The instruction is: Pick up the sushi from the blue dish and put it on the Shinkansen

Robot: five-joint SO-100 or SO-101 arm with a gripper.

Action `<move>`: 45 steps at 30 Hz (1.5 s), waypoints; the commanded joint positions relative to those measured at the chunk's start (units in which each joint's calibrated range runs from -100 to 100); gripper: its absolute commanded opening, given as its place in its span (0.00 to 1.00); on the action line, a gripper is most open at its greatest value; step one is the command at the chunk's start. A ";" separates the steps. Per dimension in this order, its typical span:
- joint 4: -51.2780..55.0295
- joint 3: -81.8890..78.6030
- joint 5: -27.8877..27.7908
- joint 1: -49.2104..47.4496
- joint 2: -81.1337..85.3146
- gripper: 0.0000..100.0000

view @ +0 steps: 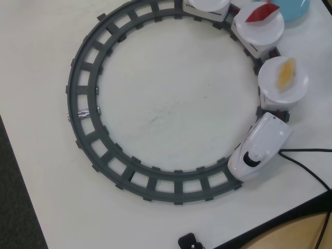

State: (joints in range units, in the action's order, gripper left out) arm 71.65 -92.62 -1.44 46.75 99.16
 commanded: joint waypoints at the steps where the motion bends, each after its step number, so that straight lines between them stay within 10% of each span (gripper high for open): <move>1: 2.07 -0.11 -0.29 0.17 0.26 0.02; 20: -2.63 11.29 -7.69 6.77 -1.91 0.07; 45: 18.59 127.54 -5.85 -10.66 -92.69 0.16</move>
State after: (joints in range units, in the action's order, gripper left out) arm 90.03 25.62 -5.41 37.69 16.04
